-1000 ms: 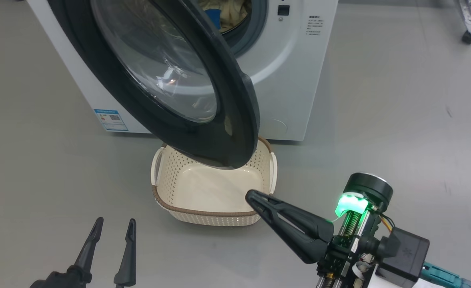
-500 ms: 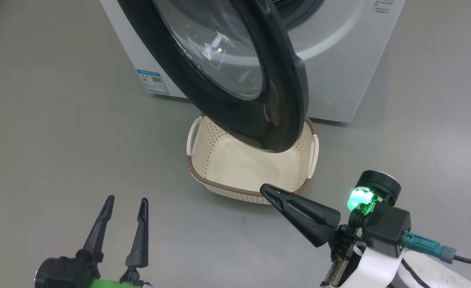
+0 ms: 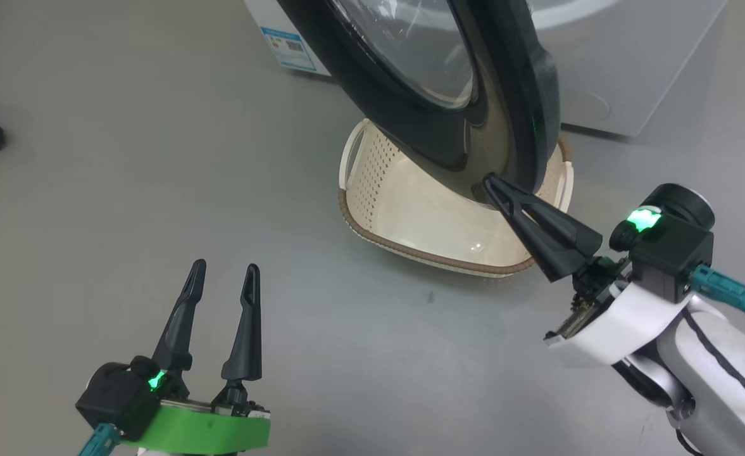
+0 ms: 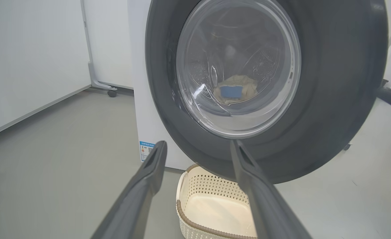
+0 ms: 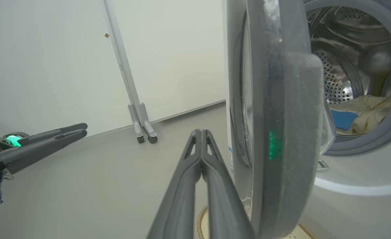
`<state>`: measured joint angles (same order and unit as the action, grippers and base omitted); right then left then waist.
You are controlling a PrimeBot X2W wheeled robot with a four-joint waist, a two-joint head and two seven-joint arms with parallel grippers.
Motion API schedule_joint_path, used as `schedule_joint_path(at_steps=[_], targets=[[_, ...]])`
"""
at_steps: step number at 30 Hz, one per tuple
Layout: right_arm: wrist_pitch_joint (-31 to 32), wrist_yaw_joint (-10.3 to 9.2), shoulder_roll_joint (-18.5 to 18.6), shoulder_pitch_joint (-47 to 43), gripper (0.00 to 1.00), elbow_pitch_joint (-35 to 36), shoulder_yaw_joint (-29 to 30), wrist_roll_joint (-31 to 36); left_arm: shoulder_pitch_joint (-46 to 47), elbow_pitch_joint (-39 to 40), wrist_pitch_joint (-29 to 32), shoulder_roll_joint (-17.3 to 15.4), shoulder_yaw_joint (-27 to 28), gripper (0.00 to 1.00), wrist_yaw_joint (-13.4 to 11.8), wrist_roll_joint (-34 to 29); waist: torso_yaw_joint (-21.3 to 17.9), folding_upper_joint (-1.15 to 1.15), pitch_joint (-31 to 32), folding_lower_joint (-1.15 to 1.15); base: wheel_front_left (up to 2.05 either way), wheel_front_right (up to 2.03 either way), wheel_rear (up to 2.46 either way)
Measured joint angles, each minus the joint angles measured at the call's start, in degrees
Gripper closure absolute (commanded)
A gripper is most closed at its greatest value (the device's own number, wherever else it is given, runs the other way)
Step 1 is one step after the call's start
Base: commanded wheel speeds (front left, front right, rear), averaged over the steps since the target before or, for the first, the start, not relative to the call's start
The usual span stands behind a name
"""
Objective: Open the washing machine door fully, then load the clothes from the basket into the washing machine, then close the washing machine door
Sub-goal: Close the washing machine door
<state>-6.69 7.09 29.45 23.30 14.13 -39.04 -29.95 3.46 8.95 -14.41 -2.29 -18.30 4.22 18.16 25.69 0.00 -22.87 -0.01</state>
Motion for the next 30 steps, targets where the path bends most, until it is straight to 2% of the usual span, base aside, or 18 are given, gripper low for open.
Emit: schedule_joint_path(at_steps=[13,17,25,30], targets=[[-0.24,-0.16,-1.18,4.94,1.0,-5.22,5.27,-2.77,1.57,0.2,0.0,0.23,-2.03,0.0,-1.97,2.56,3.81,0.0,-5.19,0.0,0.0,0.0,0.0],[-1.4,-2.12,-1.15,5.74,1.0,-6.93,8.28,-3.02,1.67,0.1,0.0,0.26,-2.31,0.0,-2.15,2.5,4.21,0.0,-5.74,0.0,0.0,0.0,0.0],[-2.22,-3.33,-1.6,9.18,1.0,-9.1,11.43,-3.44,2.54,0.36,0.0,0.27,-3.42,0.0,-2.46,2.43,3.37,0.0,-6.85,0.0,0.0,0.0,0.0],[-2.5,-5.13,-1.49,12.08,1.0,-10.31,14.71,-4.23,2.89,0.65,0.0,0.29,-4.55,0.0,-2.46,2.37,2.98,0.0,-8.12,0.0,0.0,0.0,0.0]])
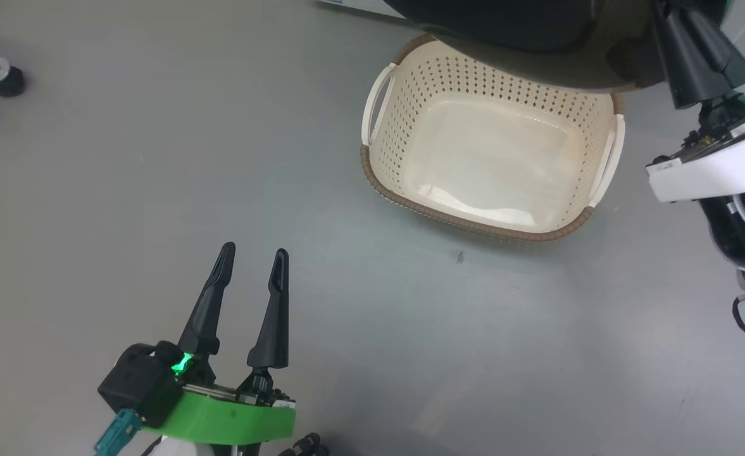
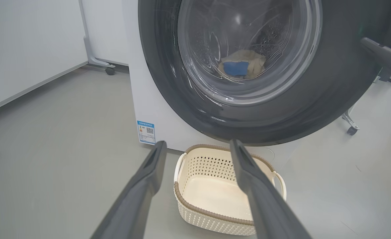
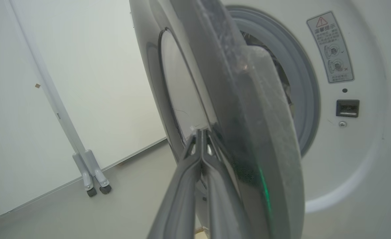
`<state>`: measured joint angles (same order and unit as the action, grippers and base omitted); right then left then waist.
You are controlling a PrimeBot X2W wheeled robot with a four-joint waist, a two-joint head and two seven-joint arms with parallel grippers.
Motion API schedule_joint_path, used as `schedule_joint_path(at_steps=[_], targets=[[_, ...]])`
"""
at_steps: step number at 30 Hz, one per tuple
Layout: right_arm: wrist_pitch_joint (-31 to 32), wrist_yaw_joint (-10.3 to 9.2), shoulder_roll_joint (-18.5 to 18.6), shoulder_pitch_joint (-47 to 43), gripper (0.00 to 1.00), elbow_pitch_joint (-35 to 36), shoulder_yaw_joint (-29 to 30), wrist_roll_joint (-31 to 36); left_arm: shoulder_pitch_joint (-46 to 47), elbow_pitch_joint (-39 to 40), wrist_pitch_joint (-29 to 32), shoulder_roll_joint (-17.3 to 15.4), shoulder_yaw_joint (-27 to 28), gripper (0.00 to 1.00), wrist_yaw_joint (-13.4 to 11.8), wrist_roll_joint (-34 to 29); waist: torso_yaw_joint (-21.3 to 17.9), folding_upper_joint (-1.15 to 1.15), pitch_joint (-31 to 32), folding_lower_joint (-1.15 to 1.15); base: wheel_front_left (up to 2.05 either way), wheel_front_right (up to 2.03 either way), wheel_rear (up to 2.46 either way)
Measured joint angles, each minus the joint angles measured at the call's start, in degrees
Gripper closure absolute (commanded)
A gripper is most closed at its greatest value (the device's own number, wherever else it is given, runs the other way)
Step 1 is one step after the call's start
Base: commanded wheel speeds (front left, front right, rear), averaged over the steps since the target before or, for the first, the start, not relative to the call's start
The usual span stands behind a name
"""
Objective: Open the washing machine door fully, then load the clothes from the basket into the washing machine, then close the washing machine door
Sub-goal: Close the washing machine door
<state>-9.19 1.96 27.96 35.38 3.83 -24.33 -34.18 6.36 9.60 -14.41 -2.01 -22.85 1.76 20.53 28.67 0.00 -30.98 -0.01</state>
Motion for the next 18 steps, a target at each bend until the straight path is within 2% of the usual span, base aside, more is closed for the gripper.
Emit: schedule_joint_path(at_steps=[18], targets=[[3.36,-0.4,3.05,15.01,1.0,-3.86,4.6,-1.57,3.98,2.43,-0.01,0.08,-3.82,0.0,-0.76,0.7,0.23,0.0,-6.84,0.0,0.0,0.0,0.0]])
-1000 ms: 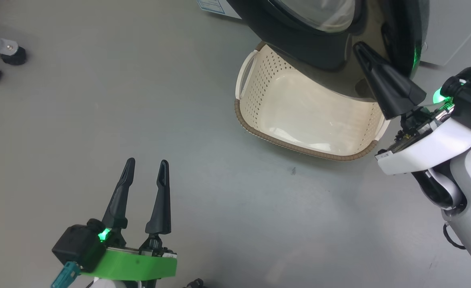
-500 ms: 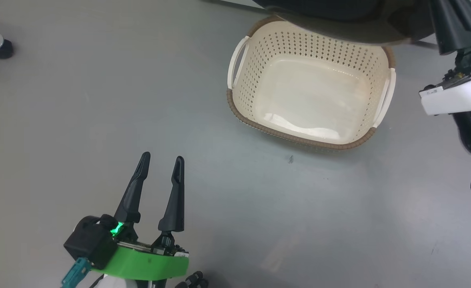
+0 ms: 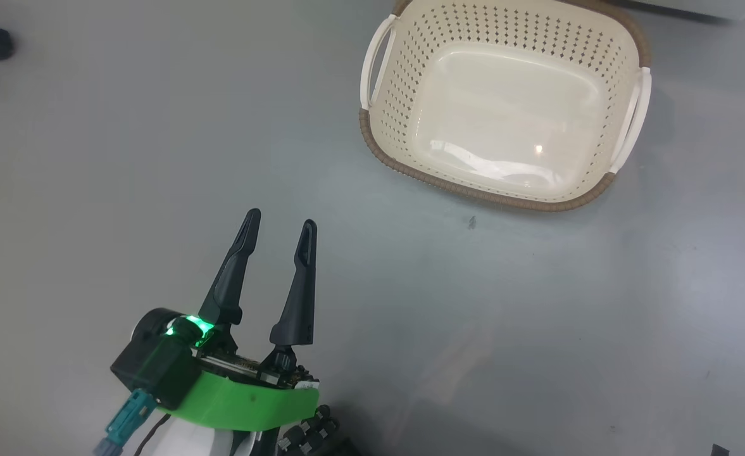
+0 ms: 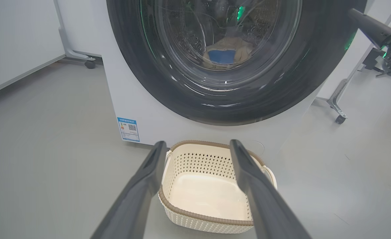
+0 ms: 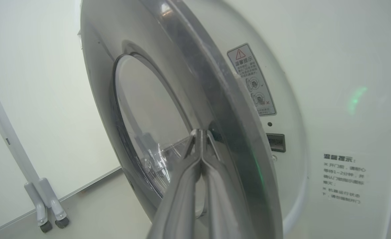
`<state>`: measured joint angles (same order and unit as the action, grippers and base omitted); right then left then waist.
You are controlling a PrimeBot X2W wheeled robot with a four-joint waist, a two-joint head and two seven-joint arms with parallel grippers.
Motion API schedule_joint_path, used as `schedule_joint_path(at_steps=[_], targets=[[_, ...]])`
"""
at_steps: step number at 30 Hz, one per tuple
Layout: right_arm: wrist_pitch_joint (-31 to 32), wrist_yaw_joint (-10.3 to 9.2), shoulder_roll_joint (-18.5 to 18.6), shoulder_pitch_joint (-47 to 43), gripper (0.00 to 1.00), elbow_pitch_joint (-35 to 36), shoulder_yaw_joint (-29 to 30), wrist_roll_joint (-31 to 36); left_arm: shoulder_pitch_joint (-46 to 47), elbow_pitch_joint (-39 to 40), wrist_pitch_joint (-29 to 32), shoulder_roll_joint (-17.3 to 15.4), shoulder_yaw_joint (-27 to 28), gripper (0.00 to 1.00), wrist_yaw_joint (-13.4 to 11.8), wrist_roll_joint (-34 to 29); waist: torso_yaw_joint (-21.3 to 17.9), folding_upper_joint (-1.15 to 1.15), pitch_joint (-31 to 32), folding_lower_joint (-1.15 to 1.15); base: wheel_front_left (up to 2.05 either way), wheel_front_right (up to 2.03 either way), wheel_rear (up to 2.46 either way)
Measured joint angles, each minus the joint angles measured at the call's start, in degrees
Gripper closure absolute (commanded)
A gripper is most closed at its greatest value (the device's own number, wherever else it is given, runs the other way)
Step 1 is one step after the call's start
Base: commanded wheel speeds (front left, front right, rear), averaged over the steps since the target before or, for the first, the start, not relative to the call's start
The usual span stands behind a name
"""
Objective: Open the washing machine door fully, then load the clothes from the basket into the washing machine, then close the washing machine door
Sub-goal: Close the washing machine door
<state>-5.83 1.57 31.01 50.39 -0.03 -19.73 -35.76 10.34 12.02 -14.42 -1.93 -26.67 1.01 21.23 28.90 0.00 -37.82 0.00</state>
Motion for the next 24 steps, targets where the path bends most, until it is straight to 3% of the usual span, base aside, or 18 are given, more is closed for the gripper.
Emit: schedule_joint_path(at_steps=[14,24], targets=[[2.07,1.0,0.86,11.24,1.0,-4.52,1.24,0.45,4.6,2.07,-0.24,0.08,-2.04,0.0,-1.18,0.57,1.67,0.0,-4.26,0.0,0.0,0.0,0.0],[1.86,2.19,-0.34,13.62,1.0,-7.48,0.45,0.82,5.08,2.0,-0.24,0.13,-2.89,0.0,-2.29,0.91,2.33,0.0,-4.88,0.0,0.0,0.0,0.0]])
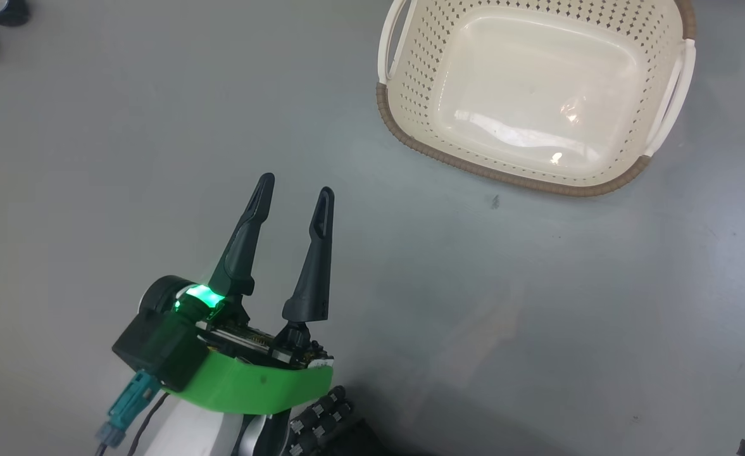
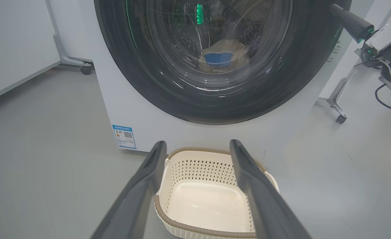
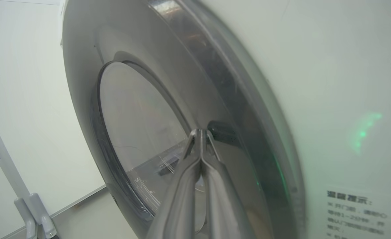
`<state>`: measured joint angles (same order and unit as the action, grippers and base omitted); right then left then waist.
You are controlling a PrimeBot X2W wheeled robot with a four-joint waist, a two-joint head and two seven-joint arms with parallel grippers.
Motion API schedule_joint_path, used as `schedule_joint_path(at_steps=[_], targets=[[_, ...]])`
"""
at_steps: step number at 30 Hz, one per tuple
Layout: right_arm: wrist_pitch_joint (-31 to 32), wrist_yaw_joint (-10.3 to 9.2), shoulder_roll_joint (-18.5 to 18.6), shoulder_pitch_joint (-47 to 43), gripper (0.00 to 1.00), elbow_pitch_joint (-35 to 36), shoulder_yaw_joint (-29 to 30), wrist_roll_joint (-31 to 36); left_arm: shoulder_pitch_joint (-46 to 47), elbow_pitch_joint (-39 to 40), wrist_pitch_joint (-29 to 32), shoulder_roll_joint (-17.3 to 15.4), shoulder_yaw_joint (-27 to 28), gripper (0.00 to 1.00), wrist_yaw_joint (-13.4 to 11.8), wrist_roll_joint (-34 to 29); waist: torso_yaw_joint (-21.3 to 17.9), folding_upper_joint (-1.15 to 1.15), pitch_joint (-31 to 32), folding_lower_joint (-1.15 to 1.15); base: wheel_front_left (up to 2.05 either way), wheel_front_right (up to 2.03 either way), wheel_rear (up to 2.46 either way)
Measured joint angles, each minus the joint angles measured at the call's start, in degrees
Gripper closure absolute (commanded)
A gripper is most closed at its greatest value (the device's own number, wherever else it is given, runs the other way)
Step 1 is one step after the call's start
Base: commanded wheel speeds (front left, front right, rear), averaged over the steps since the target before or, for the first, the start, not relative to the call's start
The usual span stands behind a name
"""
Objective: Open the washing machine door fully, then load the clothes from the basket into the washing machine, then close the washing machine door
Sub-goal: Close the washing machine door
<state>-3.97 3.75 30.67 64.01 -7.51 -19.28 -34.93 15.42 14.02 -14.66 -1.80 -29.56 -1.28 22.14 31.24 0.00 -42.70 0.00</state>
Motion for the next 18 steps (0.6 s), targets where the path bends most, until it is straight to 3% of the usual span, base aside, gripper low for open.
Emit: schedule_joint_path(at_steps=[18], targets=[[-4.69,1.82,-2.02,-7.7,1.0,-5.41,-3.05,-2.05,0.85,-3.01,-0.01,0.07,5.55,0.0,-1.46,-4.04,-3.89,0.0,4.37,0.0,0.0,0.0,0.0]])
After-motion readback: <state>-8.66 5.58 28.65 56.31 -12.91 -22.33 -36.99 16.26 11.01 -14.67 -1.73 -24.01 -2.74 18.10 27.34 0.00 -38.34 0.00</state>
